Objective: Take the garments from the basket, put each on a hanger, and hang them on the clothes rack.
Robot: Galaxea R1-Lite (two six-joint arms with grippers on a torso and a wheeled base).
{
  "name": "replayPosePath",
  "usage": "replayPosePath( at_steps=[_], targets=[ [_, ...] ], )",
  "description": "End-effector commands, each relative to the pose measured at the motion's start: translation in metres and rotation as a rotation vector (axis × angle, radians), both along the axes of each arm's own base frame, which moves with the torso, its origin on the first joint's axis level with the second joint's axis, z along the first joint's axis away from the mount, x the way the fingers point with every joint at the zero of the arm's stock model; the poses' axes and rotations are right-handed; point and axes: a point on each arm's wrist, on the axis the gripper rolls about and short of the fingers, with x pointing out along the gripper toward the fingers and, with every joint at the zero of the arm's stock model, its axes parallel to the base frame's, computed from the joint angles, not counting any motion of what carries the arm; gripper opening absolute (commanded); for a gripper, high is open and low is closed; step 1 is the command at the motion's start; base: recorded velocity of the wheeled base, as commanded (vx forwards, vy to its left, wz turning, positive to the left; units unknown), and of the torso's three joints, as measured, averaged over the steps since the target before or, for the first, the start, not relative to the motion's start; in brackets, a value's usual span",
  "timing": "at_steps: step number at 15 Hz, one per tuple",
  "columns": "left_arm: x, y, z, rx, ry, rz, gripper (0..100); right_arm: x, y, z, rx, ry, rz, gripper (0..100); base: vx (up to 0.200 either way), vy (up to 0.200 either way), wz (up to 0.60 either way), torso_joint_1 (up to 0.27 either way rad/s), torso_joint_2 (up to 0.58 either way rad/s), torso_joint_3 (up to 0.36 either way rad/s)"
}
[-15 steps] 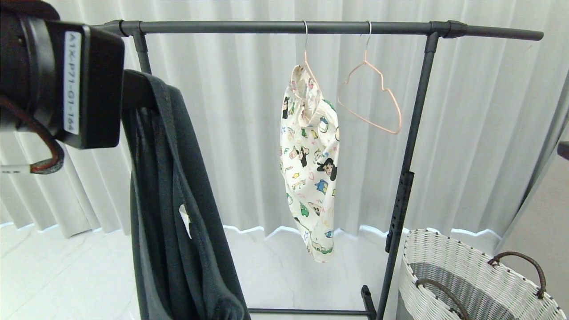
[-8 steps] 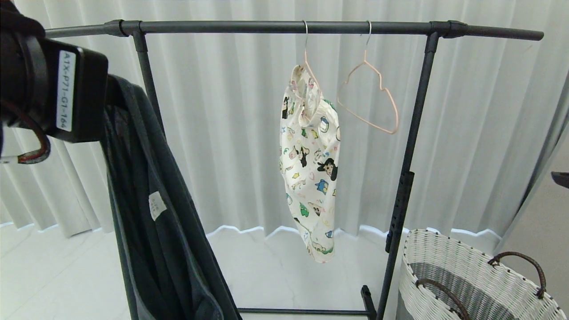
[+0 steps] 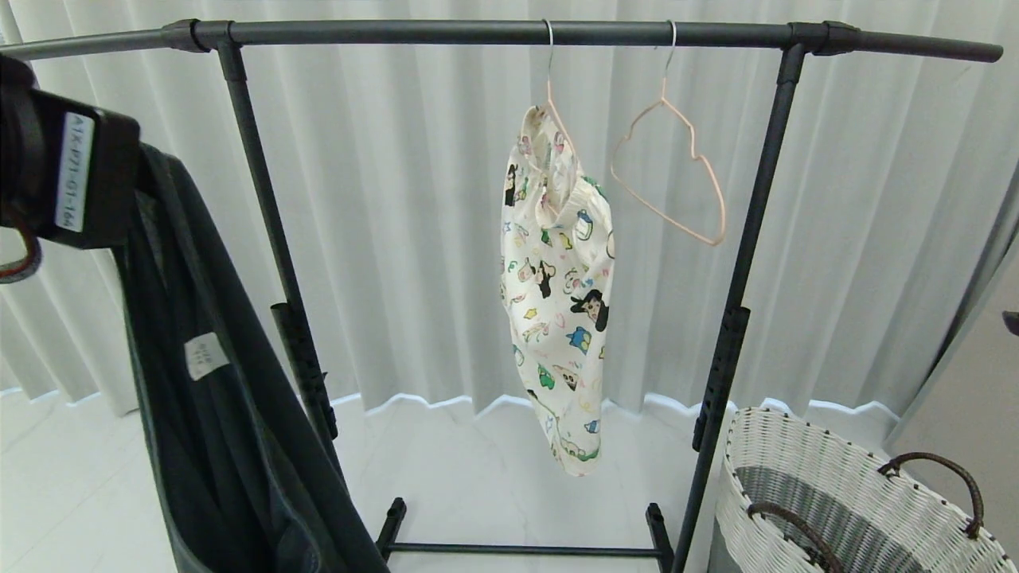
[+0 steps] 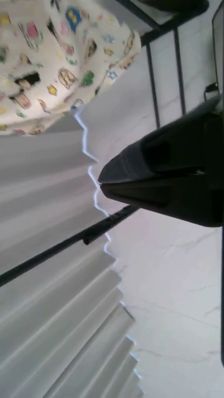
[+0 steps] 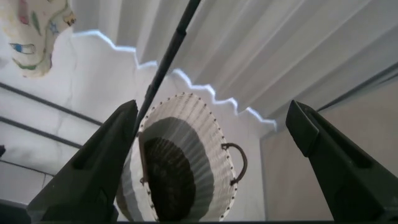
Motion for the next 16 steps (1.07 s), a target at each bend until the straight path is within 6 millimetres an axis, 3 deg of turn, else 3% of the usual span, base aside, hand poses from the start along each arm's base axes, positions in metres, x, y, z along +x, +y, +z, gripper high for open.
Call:
replayPosePath(
  at_steps=[1, 8, 11, 14, 16],
  targets=[
    [-0.005, 0.004, 0.000, -0.007, -0.007, -0.003, 0, -0.001, 0.000, 0.000, 0.002, -0.003, 0.001, 100, 0.000, 0.000, 0.00, 0.232, -0.50, -0.256],
    [-0.007, 0.005, -0.005, -0.015, 0.012, -0.011, 0, -0.002, -0.001, -0.002, 0.004, 0.000, 0.000, 100, 0.000, 0.000, 0.00, 0.154, -0.54, -0.230],
    [-0.007, 0.003, -0.008, -0.008, 0.020, -0.017, 0, -0.003, 0.000, -0.006, 0.039, 0.009, 0.047, 100, 0.000, 0.000, 0.00, 0.359, -0.48, -0.248],
    [-0.006, 0.002, -0.009, -0.004, 0.025, -0.018, 0, -0.001, 0.001, -0.007, 0.046, -0.002, 0.050, 100, 0.000, 0.000, 0.00, 0.134, -0.19, -0.095],
    [-0.005, 0.002, -0.009, -0.001, 0.026, -0.019, 0, -0.001, 0.001, -0.009, 0.044, 0.004, 0.051, 100, 0.000, 0.200, 0.00, 0.034, -0.04, -0.022]
  ],
)
